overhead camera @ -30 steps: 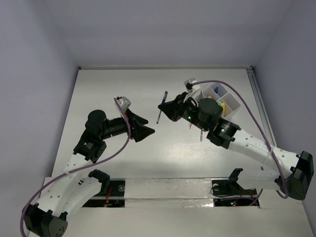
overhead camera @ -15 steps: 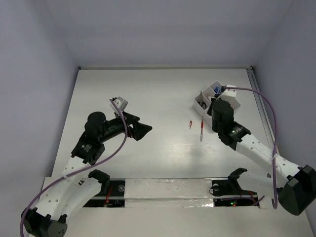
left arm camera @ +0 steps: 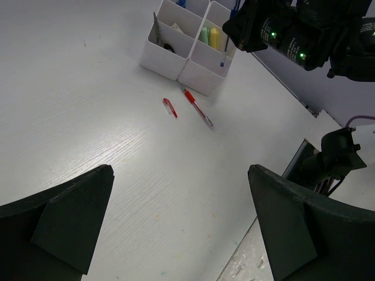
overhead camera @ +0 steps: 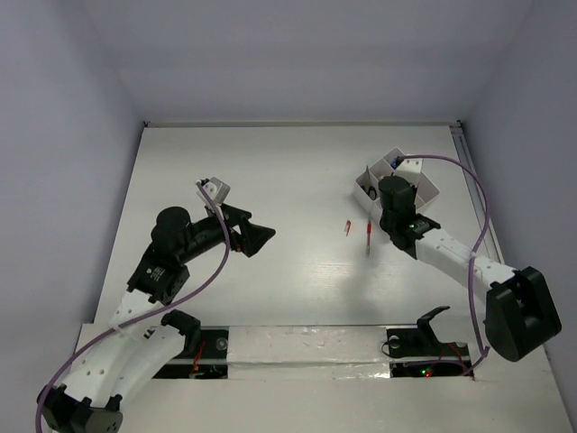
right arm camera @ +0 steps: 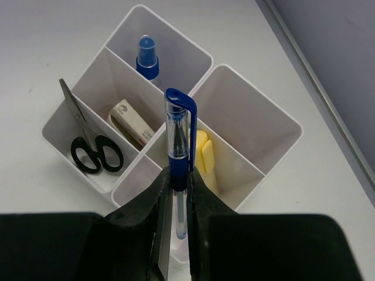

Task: Sort the stationery into containers
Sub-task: Place the stationery in the storage box.

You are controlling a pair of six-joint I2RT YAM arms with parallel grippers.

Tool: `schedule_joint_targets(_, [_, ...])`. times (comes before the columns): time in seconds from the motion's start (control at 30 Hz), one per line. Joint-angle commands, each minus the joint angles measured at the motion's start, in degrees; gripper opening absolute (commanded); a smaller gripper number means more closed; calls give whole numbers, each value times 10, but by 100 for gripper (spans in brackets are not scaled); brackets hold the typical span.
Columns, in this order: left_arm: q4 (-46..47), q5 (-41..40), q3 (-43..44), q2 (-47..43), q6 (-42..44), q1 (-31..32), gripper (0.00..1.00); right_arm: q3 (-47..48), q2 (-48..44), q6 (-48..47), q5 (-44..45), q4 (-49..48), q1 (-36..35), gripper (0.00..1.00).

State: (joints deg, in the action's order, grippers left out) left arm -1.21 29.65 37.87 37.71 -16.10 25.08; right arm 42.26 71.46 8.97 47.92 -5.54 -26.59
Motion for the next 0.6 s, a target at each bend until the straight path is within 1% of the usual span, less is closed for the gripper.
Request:
schedule_joint_targets(0.0, [13,1,26,-4,8,2,99,14,17,-8,2,-47,8,0])
schedule_joint_targets(0.23, [13,7,25,1,8,2,99,-2,38,18,-4,-49,8,1])
schedule_joint_targets(0.37, [13,7,26,5,8,2,99,-7,43,36,-20,-40,8,9])
schedule_joint_targets(0.47, [13,5,26,6,8,2,99,-9,42,46,-30,-28,8,22])
schedule_joint_targets(0.5, [13,6,26,6,8,2,99,-7,42,49,-29,-23,8,30])
schedule_joint_targets(0.57, [13,5,26,7,8,2,99,0,41,57,-26,-4,8,40])
